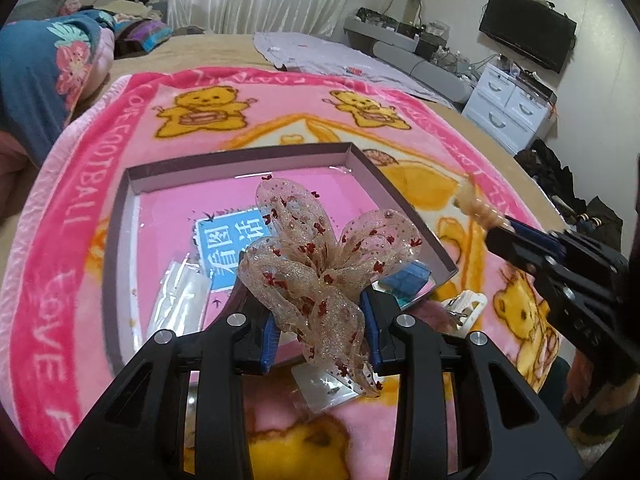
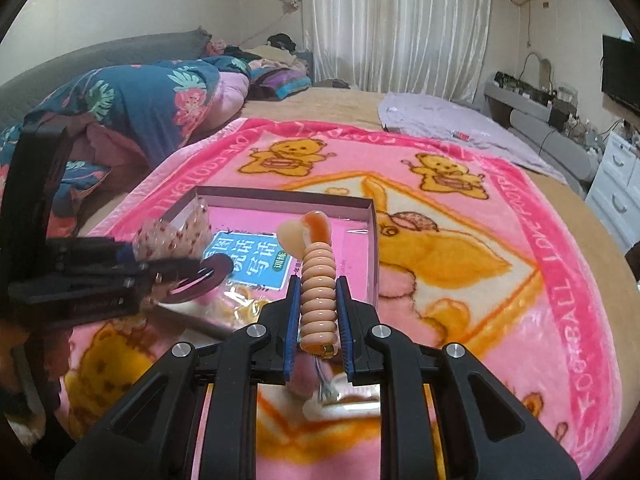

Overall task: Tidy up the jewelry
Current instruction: 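Carry the bow clip and coiled hair tie into the box with both tools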

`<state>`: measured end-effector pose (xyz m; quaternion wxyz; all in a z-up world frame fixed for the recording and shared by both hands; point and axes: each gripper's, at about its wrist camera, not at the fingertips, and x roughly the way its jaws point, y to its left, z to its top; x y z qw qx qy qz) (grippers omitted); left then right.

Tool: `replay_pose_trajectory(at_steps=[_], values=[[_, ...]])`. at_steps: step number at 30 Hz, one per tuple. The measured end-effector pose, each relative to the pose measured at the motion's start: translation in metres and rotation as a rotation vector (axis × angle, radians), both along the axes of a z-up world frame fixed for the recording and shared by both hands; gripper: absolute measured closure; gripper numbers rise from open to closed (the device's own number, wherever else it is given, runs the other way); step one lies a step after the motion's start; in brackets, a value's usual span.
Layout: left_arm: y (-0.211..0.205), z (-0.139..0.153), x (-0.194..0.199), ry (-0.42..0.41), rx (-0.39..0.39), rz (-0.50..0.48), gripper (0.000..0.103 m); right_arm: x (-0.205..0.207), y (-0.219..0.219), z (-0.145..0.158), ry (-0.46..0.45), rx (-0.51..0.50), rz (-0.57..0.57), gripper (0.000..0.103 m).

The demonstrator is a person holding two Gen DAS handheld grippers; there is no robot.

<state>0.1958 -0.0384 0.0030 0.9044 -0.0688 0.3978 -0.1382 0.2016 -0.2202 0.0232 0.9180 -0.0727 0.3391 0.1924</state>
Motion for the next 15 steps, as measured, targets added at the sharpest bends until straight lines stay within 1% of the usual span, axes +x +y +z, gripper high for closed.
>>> replay_pose_trajectory(at_steps=[6,11,15], values=[[-0.001,-0.011,0.008,0.013,0.029,-0.006,0.072,0.027,0.012,-0.020,0.053,-0.015,0.007,0.086],[0.001,-0.018,0.013,0.030,0.049,-0.003,0.070,0.048,0.019,-0.037,0.103,-0.025,0.005,0.086],[0.004,-0.022,0.015,0.038,0.057,0.004,0.065,0.063,0.021,-0.048,0.141,-0.022,-0.006,0.086]])
